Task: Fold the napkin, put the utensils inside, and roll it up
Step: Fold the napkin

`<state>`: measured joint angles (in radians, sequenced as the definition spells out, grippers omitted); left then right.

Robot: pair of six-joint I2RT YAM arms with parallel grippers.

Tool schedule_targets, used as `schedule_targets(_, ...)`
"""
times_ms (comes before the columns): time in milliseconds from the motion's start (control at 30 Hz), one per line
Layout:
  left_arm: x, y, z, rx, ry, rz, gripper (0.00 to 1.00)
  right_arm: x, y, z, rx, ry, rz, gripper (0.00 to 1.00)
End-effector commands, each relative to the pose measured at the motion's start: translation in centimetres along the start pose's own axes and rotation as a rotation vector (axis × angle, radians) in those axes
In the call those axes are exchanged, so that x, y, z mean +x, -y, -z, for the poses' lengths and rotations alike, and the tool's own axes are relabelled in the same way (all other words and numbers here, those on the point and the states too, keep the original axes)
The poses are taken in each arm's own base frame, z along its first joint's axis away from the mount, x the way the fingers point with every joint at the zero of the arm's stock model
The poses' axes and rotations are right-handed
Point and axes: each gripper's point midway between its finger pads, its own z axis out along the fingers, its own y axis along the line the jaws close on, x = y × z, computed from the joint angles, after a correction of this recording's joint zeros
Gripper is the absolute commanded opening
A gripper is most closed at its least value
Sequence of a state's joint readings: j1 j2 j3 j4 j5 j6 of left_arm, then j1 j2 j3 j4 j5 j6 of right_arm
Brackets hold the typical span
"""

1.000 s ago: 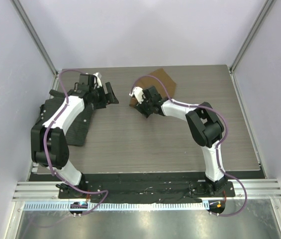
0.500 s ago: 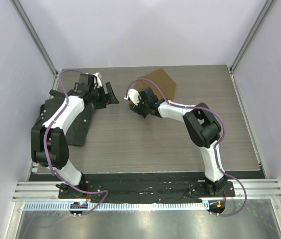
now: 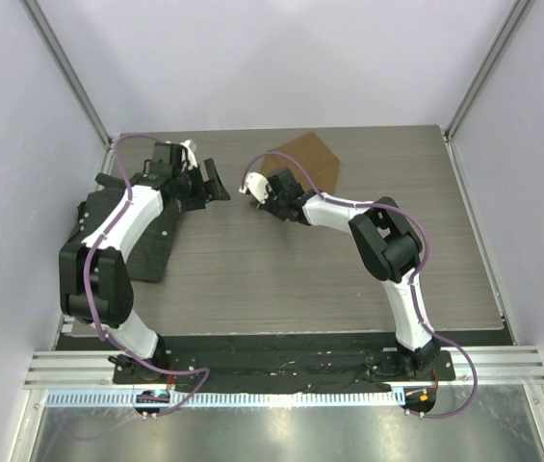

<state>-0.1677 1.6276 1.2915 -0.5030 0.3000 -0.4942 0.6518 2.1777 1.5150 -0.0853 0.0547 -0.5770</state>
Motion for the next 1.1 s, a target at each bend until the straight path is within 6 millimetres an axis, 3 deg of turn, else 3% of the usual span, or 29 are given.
schedule_targets(0, -0.7, 1.0, 1.4, 0.036, 0.031, -0.005, 0.83, 0.0, -1.2, 0.0, -0.052, -0.007, -0.014, 0.19)
schedule_targets(167, -0.4, 0.9, 1.5, 0.033, 0.026, 0.009, 0.83, 0.4, -1.6, 0.2, -0.064, -0.024, -0.062, 0.17)
schedule_targets(200, -0.5, 1.0, 1.6, 0.037, 0.029, 0.013, 0.83, 0.3, -2.4, 0.3, -0.1, -0.012, -0.083, 0.15)
schedule_targets(467, 0.7, 1.0, 1.1, 0.055, 0.011, 0.076, 0.83, -0.7, -3.3, 3.1, -0.076, 0.036, -0.156, 0.08)
schedule_targets(500, 0.8, 0.9, 1.1, 0.054, 0.012, 0.083, 0.83, 0.0, -3.9, 3.2, -0.084, 0.024, -0.162, 0.08)
schedule_targets(567, 0.8, 0.9, 1.3, 0.052, 0.026, 0.092, 0.83, -0.9, -4.4, 4.0, -0.082, 0.056, -0.183, 0.07)
schedule_targets(667, 1.3, 0.5, 1.1, 0.043, 0.044, 0.13, 0.83, -0.6, -6.0, 4.7, -0.103, 0.044, -0.207, 0.07)
schedule_targets(800, 2.9, 0.5, 0.6, 0.062, 0.047, 0.188, 0.82, -0.9, -7.9, 6.6, -0.104, 0.048, -0.233, 0.06)
schedule_targets(1067, 8.4, -0.1, -0.4, 0.044, -0.023, 0.211, 0.82, -1.9, -13.0, 10.0, -0.154, 0.085, -0.276, 0.06)
